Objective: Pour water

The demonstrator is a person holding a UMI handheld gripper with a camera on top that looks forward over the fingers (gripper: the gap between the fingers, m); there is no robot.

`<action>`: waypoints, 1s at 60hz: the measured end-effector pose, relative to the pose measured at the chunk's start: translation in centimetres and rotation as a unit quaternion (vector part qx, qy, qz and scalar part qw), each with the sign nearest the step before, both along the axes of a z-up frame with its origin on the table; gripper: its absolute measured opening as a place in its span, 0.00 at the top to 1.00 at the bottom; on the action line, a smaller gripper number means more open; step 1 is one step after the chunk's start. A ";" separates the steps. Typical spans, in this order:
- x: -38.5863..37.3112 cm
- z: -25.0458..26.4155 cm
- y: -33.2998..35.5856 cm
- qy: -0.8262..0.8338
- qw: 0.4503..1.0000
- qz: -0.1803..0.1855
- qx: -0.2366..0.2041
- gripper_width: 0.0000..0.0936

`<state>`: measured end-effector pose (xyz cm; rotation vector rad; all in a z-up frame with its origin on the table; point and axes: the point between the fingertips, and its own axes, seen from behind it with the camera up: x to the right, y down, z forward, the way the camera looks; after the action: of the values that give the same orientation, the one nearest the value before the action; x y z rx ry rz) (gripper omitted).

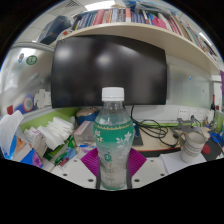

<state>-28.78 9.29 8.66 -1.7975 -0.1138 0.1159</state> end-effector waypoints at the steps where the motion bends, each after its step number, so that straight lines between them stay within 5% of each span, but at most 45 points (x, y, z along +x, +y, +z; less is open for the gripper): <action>1: 0.0 0.0 0.1 0.001 1.000 0.001 -0.001 0.64; 15: 1.8 4.5 -0.1 0.134 0.991 0.000 -0.024 0.67; 25: 5.9 10.8 0.2 0.362 0.930 -0.022 -0.053 0.67; 41: 12.2 13.5 2.4 0.678 0.725 -0.021 -0.114 0.67; 50: 14.0 12.6 3.2 0.739 0.658 -0.017 -0.141 0.67; 60: 16.2 12.3 3.7 0.840 0.518 -0.010 -0.160 0.67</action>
<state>-12.59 13.00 20.95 -1.2660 1.3997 1.8747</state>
